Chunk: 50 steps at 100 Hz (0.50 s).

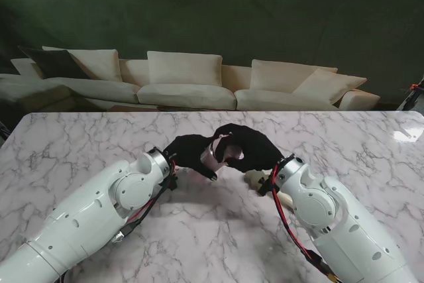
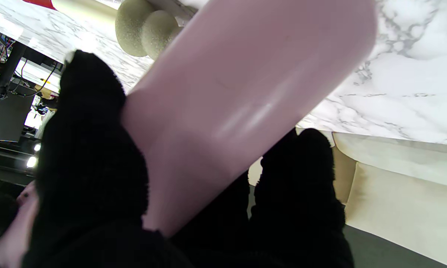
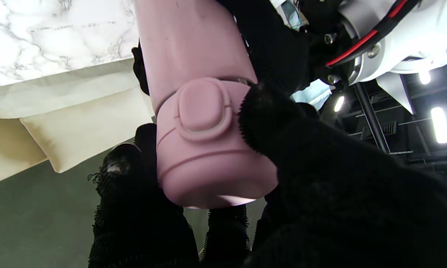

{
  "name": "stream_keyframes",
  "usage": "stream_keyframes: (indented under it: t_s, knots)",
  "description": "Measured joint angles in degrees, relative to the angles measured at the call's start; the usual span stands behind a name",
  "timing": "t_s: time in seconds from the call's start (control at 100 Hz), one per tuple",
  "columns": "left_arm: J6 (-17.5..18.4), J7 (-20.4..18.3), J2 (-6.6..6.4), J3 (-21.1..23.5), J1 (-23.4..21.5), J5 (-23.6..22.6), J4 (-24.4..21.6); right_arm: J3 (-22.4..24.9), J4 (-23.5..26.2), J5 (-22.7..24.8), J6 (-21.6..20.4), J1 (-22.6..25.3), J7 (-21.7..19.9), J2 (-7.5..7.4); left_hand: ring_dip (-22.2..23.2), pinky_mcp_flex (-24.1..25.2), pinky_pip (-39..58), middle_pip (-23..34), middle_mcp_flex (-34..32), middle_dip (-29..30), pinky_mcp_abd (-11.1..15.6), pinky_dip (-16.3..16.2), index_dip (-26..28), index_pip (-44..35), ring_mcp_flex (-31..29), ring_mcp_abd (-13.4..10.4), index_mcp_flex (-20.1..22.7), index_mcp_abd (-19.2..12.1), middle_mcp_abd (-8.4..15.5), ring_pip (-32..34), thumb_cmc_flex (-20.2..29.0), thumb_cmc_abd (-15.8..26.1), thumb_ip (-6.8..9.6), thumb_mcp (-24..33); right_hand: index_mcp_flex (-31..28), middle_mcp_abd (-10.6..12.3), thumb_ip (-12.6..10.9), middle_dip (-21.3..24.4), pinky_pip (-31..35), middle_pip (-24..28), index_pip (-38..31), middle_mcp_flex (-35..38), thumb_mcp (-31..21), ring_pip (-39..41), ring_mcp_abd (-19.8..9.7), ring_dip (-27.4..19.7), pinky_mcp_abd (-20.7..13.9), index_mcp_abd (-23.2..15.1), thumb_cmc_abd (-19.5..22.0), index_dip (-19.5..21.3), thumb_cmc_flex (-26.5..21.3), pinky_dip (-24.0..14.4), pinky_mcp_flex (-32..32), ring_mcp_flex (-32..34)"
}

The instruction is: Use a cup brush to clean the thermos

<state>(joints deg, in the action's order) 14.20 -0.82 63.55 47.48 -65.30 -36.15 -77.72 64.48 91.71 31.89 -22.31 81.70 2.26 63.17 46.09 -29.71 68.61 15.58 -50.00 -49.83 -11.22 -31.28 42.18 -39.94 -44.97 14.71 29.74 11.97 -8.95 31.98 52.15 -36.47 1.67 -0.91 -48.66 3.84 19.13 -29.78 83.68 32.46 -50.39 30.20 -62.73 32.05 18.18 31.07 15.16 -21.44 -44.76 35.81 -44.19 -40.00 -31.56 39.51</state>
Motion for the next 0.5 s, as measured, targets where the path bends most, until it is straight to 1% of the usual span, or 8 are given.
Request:
stream_keyframes:
  t_s: [0.11, 0.41, 0.45, 0.5]
  knots:
    - [0.0, -0.3, 0.00, 0.0, 0.1, 0.0, -0.3, 1.3, 0.7, 0.3, 0.0, 0.9, 0.4, 0.45, 0.1, 0.0, 0.0, 0.0, 0.0, 0.0, 0.0, 0.0, 0.0, 0.0, 0.0, 0.0, 0.0, 0.0, 0.0, 0.4, 0.0, 0.0, 0.00, 0.0, 0.6, -0.7, 0.0, 0.0, 2.6, -0.7, 0.4, 1.5, 1.8, 1.4, 0.0, 0.8, 0.0, -0.3, 0.0, -0.9, 1.0, -0.8, -1.8, 2.1]
    - [0.0, -0.7, 0.01, 0.2, -0.1, -0.7, -0.6, 6.6, 6.1, 0.0, 0.5, 3.5, -0.9, 0.52, 0.7, 0.0, 0.0, 0.1, 0.0, 0.0, 0.0, 0.0, 0.0, 0.0, -0.1, 0.0, 0.0, 0.0, 0.1, 0.5, 0.0, 0.0, 0.00, 0.0, 1.8, -1.1, 0.1, 0.0, 3.2, -1.5, 1.3, 1.9, 3.0, 4.2, 0.0, 1.0, 0.1, -0.5, 0.6, -2.0, 1.8, -0.8, -2.4, 2.8]
    - [0.1, -0.8, 0.01, 0.4, -0.2, -1.0, -0.6, 7.5, 6.7, 0.7, 0.6, 3.9, -0.9, 0.55, 0.7, 0.0, 0.0, 0.1, 0.0, 0.0, 0.0, 0.0, 0.0, 0.0, -0.1, 0.0, 0.0, 0.0, 0.1, 0.5, 0.0, 0.0, 0.00, 0.0, 1.8, -1.1, 0.1, 0.0, 3.2, -1.5, 1.3, 1.9, 3.0, 4.2, 0.0, 1.0, 0.1, -0.5, 0.6, -2.0, 1.8, -0.8, -2.4, 2.8]
    - [0.3, -1.0, 0.00, 0.9, -0.4, -1.4, -0.8, 9.1, 7.2, 3.1, 0.9, 4.3, -0.8, 0.62, 0.7, 0.0, 0.0, 0.1, 0.0, 0.0, 0.0, 0.0, 0.0, 0.0, -0.1, 0.0, 0.0, 0.0, 0.1, 0.5, 0.0, 0.0, 0.00, 0.0, 1.8, -1.1, 0.1, 0.0, 3.2, -1.5, 1.3, 1.9, 3.0, 4.2, 0.0, 1.0, 0.1, -0.5, 0.6, -2.0, 1.8, -0.8, -2.4, 2.8]
